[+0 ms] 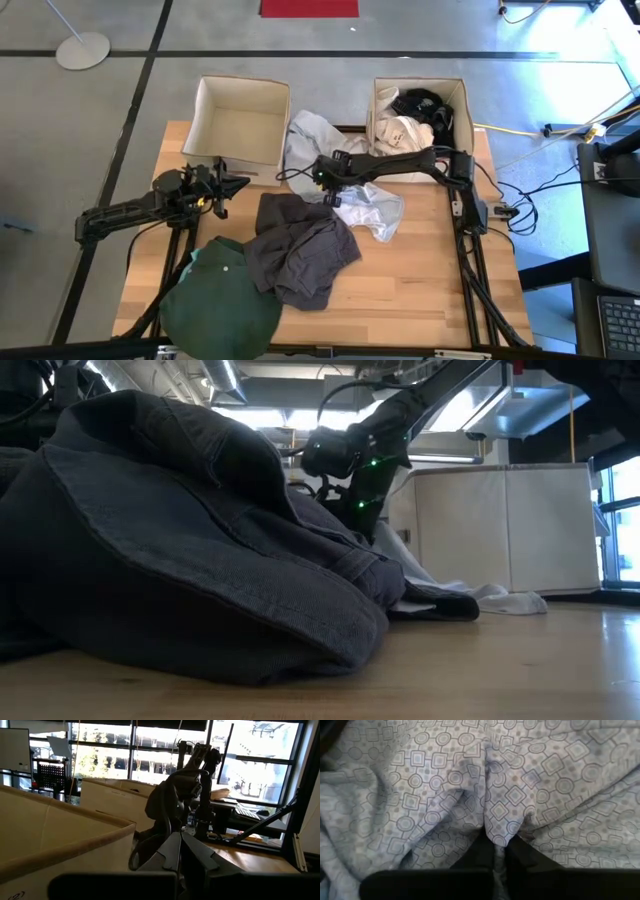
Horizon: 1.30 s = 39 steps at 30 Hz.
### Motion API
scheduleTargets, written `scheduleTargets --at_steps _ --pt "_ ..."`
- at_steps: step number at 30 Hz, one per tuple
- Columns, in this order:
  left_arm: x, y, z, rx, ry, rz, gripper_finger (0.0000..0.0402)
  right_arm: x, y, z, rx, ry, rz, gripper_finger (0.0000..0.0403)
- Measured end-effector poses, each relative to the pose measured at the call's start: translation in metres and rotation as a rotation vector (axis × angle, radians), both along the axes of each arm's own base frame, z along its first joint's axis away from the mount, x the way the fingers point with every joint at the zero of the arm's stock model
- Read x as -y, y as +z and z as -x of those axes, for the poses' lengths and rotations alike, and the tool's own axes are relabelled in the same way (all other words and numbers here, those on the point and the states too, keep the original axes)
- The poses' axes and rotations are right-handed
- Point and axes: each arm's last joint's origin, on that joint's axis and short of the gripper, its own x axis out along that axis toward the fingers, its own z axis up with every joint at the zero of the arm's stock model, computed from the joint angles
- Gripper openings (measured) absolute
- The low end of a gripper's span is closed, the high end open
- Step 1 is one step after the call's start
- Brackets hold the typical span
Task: Sort clothes
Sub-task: Put the patterned white dress into the left laundry bin
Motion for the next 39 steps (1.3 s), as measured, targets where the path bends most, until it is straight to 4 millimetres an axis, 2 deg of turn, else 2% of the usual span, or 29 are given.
scheduleTargets --at_steps 4,9,24,30,39 --pt "0.0 0.0 0.0 0.002 -0.002 0.009 0.0004 -0.003 0.019 0.003 0.035 -0.001 0.015 0.0037" --pt "0.0 0.0 0.0 0.001 -0.001 0.006 0.0004 -0.003 0.051 0.006 0.136 -0.002 0.046 0.0015" --pt "0.0 -0.001 0.0 -0.004 -0.002 0.013 0.0004 -0.003 0.14 0.027 0.415 -0.058 0.27 0.0016" --pt "0.0 -0.001 0.0 -0.003 -0.002 0.014 0.0004 0.0 0.165 0.024 0.513 -0.058 0.405 0.0016" --pt "0.0 -0.001 0.0 -0.003 -0.002 0.014 0.0004 0.005 0.217 0.017 0.703 -0.02 0.557 0.0018"
